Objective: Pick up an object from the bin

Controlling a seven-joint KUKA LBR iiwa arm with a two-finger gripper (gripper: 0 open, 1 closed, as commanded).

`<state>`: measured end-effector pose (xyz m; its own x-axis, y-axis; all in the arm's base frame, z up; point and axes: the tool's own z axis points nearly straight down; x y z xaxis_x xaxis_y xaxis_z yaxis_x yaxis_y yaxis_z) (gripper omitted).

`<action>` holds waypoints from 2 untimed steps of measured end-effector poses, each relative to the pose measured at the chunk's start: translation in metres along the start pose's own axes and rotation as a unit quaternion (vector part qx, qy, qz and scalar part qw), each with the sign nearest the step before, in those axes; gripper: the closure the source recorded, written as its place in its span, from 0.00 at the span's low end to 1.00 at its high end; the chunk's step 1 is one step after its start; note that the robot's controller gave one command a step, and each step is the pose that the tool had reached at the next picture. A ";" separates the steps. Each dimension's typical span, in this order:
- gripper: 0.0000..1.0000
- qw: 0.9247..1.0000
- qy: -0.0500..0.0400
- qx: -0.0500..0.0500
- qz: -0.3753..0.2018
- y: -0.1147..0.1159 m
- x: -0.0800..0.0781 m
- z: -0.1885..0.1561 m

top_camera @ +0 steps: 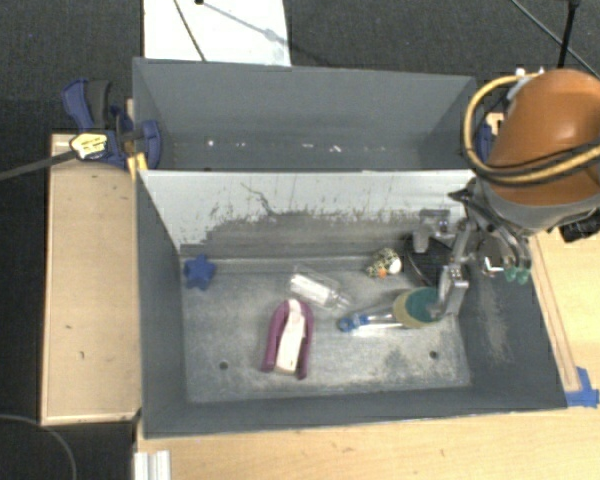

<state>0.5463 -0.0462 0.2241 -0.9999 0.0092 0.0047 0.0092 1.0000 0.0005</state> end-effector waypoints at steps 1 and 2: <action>0.00 1.000 0.001 0.000 -0.005 0.025 0.028 0.136; 0.00 0.999 -0.002 0.000 0.033 0.022 0.032 0.155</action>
Offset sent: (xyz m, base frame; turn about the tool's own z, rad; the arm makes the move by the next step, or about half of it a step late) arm -0.0266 0.0251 -0.1322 -0.0078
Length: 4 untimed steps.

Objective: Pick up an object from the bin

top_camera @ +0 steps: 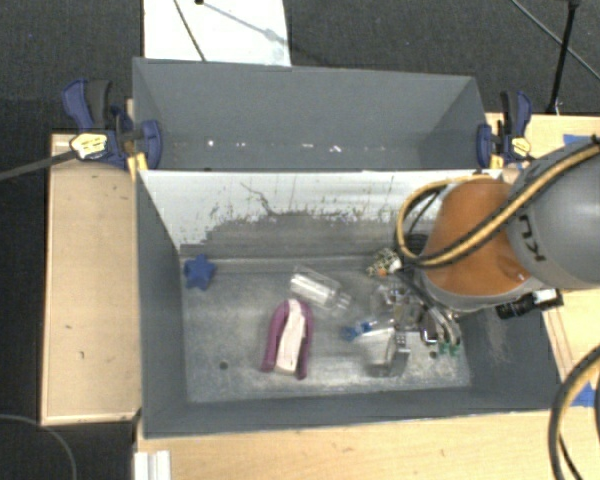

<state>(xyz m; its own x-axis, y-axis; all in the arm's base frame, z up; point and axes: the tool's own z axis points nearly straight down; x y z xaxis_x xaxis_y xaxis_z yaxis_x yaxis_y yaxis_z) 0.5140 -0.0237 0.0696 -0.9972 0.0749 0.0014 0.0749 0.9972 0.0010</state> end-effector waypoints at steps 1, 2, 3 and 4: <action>1.00 1.000 -0.001 0.000 -0.002 0.000 0.000 -0.001; 1.00 0.980 -0.003 0.001 -0.201 -0.018 -0.004 -0.001; 0.00 0.980 -0.003 0.001 -0.201 -0.017 -0.004 -0.001; 1.00 0.980 -0.003 0.001 -0.201 -0.017 -0.004 -0.001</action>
Offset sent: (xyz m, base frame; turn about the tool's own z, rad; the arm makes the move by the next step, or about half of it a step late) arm 0.0000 0.0000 0.0000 0.0000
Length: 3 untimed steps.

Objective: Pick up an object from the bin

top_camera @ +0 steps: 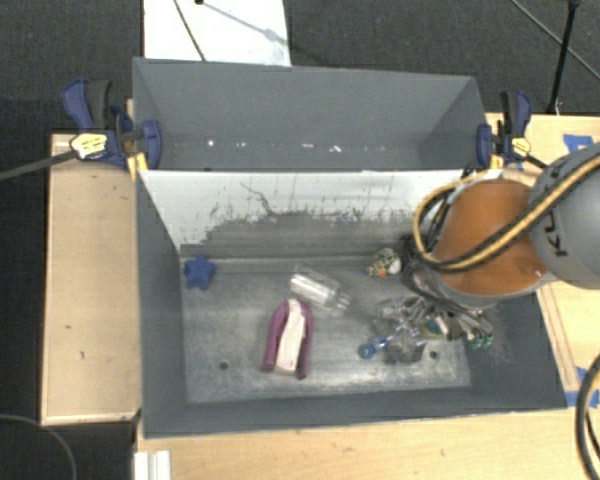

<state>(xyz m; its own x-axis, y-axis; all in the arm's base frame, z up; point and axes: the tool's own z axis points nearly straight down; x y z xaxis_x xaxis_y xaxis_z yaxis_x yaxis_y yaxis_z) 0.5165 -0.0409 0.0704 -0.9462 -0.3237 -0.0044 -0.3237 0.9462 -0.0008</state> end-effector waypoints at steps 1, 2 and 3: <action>1.00 1.000 -0.002 0.001 -0.025 -0.002 -0.005 -0.064; 1.00 1.000 -0.003 0.002 -0.020 -0.010 -0.010 -0.152; 1.00 0.998 0.002 -0.001 0.064 -0.022 -0.040 -0.095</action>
Offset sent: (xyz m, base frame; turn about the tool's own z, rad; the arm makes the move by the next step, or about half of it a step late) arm 0.0028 -0.0007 0.0599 -0.0527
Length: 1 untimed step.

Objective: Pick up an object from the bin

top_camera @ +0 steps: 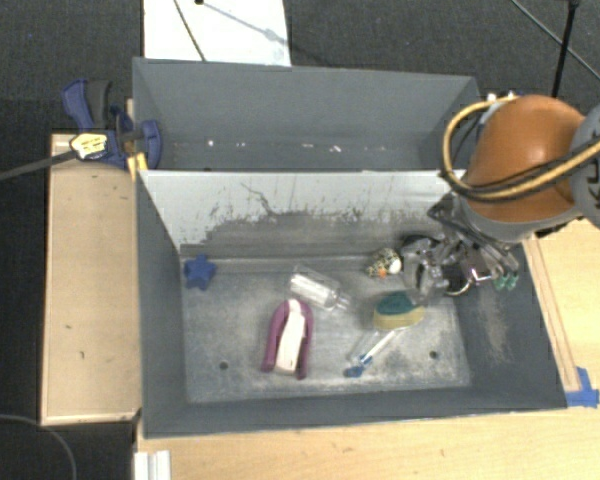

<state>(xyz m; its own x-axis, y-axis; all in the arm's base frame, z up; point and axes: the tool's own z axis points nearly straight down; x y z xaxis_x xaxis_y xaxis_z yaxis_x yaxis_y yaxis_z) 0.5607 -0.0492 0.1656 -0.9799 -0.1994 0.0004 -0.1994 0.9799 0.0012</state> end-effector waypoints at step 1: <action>0.00 1.000 -0.001 0.000 0.001 0.000 0.000 -0.001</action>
Offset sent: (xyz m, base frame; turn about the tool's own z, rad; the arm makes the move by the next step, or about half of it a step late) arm 0.0000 0.0000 0.0000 0.0000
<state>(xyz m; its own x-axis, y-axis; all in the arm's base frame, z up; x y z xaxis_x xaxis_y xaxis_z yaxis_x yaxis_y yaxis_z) 0.5611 -0.0494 0.1668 -0.9802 -0.1981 -0.0016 -0.1981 0.9802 0.0004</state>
